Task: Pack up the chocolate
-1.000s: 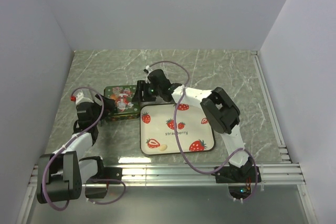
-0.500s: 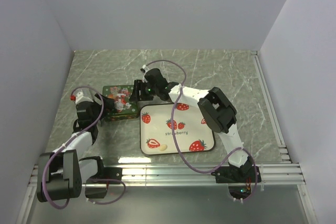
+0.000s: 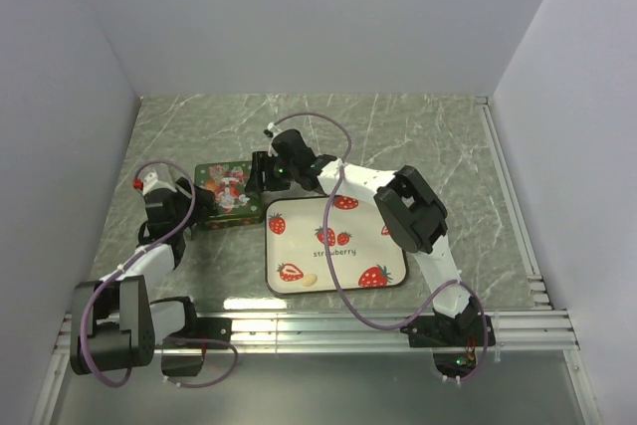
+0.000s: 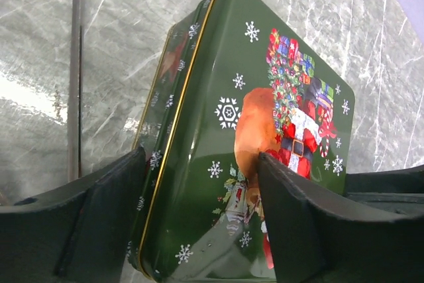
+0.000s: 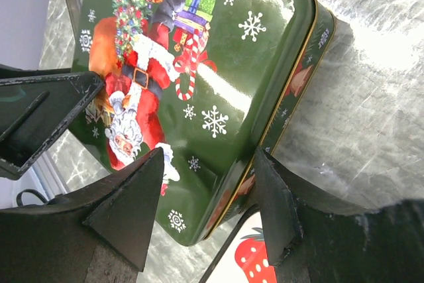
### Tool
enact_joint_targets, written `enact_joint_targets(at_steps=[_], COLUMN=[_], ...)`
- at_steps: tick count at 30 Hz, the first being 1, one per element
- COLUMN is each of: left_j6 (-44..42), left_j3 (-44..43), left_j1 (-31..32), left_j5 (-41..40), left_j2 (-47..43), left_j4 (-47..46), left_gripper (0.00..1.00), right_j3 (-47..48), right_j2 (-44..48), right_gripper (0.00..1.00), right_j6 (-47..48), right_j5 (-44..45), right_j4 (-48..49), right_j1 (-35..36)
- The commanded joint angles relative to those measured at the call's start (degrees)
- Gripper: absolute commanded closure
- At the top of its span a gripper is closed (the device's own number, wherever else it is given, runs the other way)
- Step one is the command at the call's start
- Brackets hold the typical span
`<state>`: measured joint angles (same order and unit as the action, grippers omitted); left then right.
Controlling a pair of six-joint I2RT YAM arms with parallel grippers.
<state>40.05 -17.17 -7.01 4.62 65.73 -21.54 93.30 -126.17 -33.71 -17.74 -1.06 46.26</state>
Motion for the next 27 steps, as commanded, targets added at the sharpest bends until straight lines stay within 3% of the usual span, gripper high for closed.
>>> enact_joint_targets(at_steps=[1,9,27], left_j6=[0.1,0.0,-0.2], left_j3=[-1.9,-2.0,-4.1], left_j1=[0.1,0.1,-0.6], left_j5=[1.5,1.9,4.5], left_j2=[0.3,0.7,8.0], left_j4=[0.9,2.5,4.0], left_gripper=[0.29,0.45,0.38], right_j3=[2.7,2.5,5.2], right_j2=[-1.1,-0.6,-4.2], right_gripper=[0.36,0.36,0.36], right_j6=[0.9,1.9,3.3], right_j5=[0.6,2.2,6.7], right_j4=[-0.2,-0.9,-6.5], right_j1=[1.1,1.4,1.5])
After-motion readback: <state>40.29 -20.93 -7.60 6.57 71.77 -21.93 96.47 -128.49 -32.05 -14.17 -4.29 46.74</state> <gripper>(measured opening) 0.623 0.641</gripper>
